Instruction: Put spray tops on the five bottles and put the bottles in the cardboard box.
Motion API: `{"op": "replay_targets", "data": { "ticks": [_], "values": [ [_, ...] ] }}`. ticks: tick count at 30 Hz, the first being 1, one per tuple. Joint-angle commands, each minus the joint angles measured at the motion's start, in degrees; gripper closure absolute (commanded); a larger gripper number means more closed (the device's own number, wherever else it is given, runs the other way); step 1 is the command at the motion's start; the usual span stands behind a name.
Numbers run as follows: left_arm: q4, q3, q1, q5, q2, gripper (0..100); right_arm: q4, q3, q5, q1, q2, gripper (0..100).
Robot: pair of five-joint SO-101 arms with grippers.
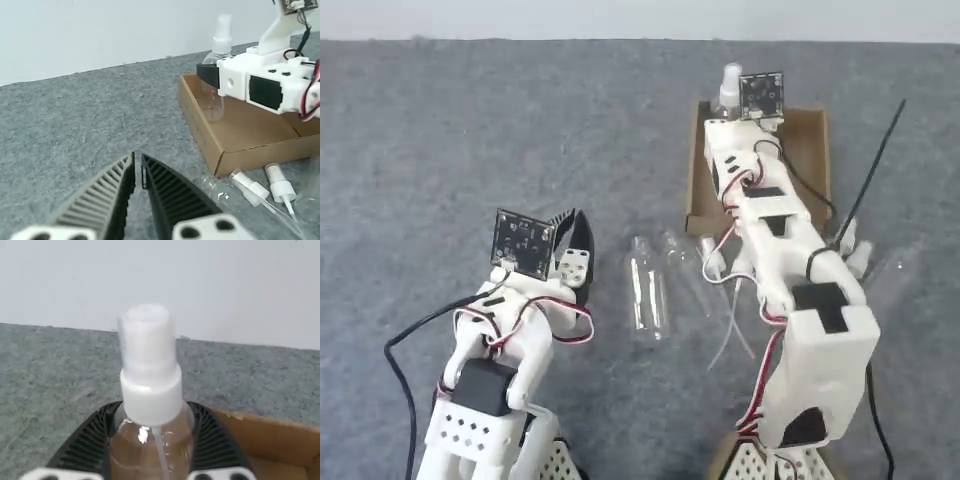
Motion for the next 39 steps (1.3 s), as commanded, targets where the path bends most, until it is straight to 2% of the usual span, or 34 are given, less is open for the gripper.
{"op": "replay_targets", "data": {
  "ticks": [1, 21, 29, 39],
  "values": [
    [-2.02, -0.48, -0.09, 0.53, 0.26, 99, -1.45, -4.31, 0.53, 0.31, -0.84, 99.3],
    [-2.02, -0.48, -0.26, 0.53, 0.26, 99, -1.27, -4.04, 1.05, 0.13, -0.66, 98.7],
    [-2.02, -0.48, -0.26, 0.53, 0.26, 99, 1.80, -4.31, 0.97, 0.04, -0.75, 82.1],
    [-2.02, -0.48, -0.26, 0.53, 0.26, 99, 1.98, -4.31, 0.97, -0.22, -1.27, 81.3]
  ]
}}
